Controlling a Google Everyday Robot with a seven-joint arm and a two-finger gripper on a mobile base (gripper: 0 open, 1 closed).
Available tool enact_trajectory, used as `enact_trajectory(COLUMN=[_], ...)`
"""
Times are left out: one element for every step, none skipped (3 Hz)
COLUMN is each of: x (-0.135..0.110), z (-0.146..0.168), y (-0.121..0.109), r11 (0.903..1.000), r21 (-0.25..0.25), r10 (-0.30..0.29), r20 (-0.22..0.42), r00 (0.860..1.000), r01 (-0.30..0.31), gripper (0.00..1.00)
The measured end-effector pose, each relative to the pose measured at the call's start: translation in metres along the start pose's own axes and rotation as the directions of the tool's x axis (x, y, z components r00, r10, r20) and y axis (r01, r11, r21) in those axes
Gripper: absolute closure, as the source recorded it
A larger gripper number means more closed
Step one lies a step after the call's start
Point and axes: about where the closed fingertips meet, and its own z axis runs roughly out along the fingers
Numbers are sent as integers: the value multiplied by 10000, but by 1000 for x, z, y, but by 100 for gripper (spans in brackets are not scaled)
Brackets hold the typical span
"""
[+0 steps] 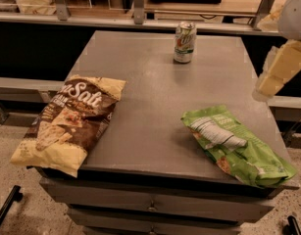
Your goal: Move 7up can near green rice chip bag
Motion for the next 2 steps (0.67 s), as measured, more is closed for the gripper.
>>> enact_trajectory(x=[-19, -52], z=[-1, 8], y=[-37, -79], r11=[9992, 9974], r21=[403, 712], r10=[-42, -227], r20=[1045, 2215], r00=[9945, 9749], r01=[-1, 70], gripper=[0, 0])
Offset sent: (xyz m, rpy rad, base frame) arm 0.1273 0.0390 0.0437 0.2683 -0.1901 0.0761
